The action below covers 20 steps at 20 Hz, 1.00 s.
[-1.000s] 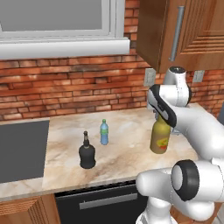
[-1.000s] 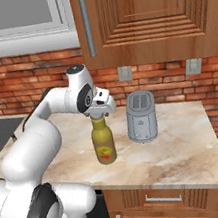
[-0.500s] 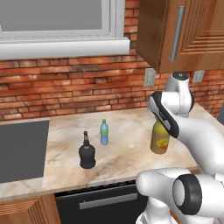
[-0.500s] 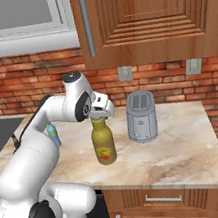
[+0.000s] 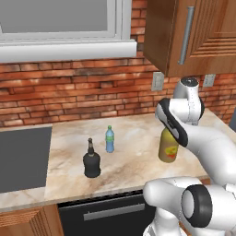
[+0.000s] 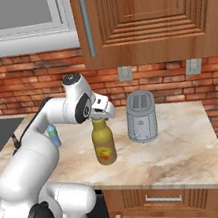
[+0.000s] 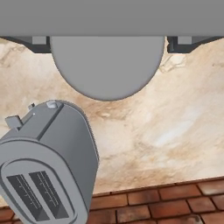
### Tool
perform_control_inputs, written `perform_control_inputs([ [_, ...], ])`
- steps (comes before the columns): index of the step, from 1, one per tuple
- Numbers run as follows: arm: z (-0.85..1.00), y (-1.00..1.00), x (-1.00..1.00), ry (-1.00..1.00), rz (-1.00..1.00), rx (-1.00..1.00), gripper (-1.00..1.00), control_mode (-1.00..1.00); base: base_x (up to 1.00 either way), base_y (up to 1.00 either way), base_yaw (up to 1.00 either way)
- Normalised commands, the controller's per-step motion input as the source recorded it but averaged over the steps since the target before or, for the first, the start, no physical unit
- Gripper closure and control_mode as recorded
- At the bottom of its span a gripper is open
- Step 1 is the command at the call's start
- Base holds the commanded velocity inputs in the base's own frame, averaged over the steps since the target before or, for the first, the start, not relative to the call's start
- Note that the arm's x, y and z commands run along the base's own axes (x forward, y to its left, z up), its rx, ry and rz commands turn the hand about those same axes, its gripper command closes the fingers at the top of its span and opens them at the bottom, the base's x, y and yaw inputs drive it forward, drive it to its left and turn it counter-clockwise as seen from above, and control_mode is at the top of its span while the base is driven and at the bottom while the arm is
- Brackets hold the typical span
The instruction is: Place the drinks on the dining counter in a tight cluster.
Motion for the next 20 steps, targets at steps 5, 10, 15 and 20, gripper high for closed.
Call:
perform_control_inputs([
  [5, -0.20, 0.02, 0.00, 0.00, -0.01, 0.00, 1.00, -1.00, 0.00, 0.00, 0.00],
  [10, -0.15, 0.05, -0.03, 0.00, 0.00, 0.00, 1.00, -1.00, 0.00, 0.00, 0.00],
  [15, 0.20, 0.07, -0.23, -0.02, 0.00, 0.00, 1.00, -1.00, 0.00, 0.00, 0.00],
  [20, 0.39, 0.19, -0.18, 0.00, 0.01, 0.01, 1.00, -1.00, 0.00, 0.00, 0.00],
])
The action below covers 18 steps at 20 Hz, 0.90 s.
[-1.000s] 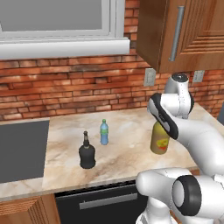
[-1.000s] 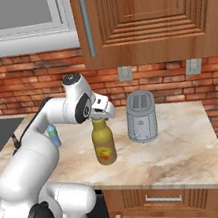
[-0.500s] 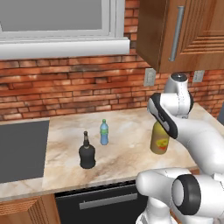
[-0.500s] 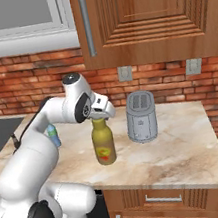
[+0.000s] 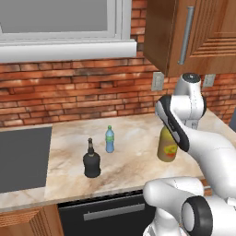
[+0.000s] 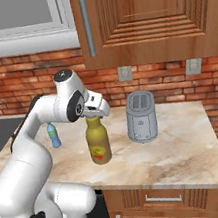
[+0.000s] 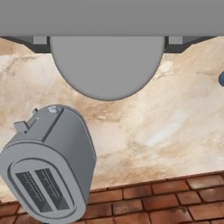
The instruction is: Place the drinks on the dining counter in a tight cluster.
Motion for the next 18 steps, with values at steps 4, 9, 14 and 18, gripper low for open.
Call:
perform_control_inputs([
  [4, 0.32, 0.14, -0.16, 0.00, 0.01, 0.00, 1.00, -1.00, 0.00, 0.00, 0.00],
  [9, 0.20, 0.08, -0.13, 0.00, 0.05, 0.00, 1.00, -1.00, 0.00, 0.00, 0.00],
  [14, 0.01, 0.01, -0.01, 0.02, 0.00, 0.00, 1.00, -1.00, 0.00, 0.00, 0.00],
  [18, 0.00, 0.00, 0.00, 0.00, 0.00, 0.00, 1.00, -1.00, 0.00, 0.00, 0.00],
])
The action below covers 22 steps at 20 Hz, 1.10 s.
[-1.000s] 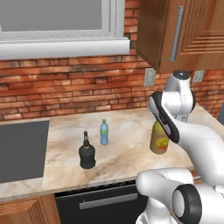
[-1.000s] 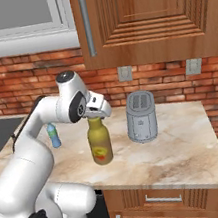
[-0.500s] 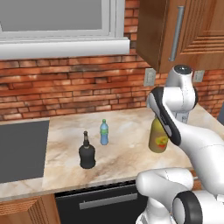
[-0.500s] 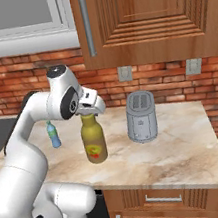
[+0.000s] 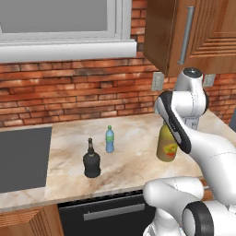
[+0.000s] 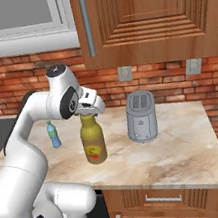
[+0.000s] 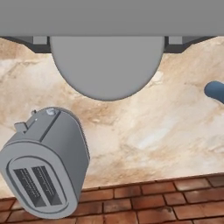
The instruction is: Place the drinks on the dining counter in a tight cluster.
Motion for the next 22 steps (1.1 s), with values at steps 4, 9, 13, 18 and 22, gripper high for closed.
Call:
perform_control_inputs([
  [4, 0.00, 0.00, 0.00, 0.00, 0.00, 0.00, 1.00, -1.00, 0.00, 0.00, 0.00],
  [9, 0.00, 0.00, 0.00, 0.00, 0.00, 0.00, 1.00, -1.00, 0.00, 0.00, 0.00],
  [13, 0.00, 0.00, -0.02, 0.00, 0.00, 0.00, 1.00, 1.00, -0.29, 0.02, 0.00],
  [18, 0.00, 0.00, 0.00, 0.00, 0.00, 0.00, 1.00, 1.00, -0.56, 0.06, 0.01],
  [22, 0.00, 0.00, 0.00, 0.00, 0.00, 0.00, 1.00, 1.00, -0.68, 0.05, 0.04],
])
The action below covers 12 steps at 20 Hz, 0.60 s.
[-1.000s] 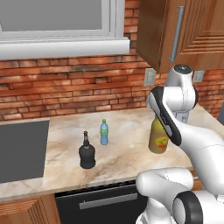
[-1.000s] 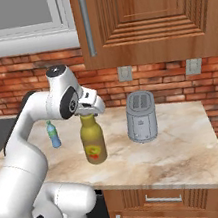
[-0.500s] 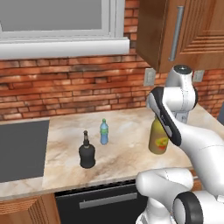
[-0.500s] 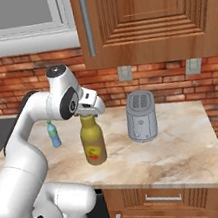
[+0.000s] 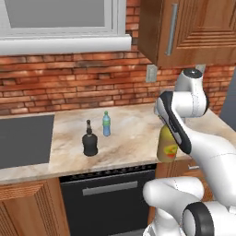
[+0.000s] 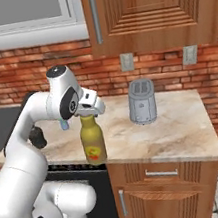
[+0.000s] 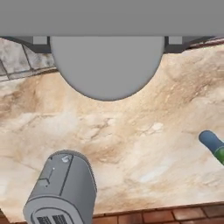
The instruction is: Place the drinks on the dining counter in a tight cluster.
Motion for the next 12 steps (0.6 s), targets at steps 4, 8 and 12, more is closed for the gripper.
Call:
perform_control_inputs([
  [4, 0.00, 0.00, 0.00, 0.00, 0.00, 0.00, 1.00, 1.00, -0.66, 0.09, 0.08],
  [8, 0.00, 0.00, 0.00, 0.00, 0.00, 0.00, 1.00, 1.00, -0.64, 0.10, 0.13],
  [12, 0.00, 0.00, 0.00, 0.00, 0.00, 0.00, 1.00, 1.00, -0.52, 0.13, 0.38],
])
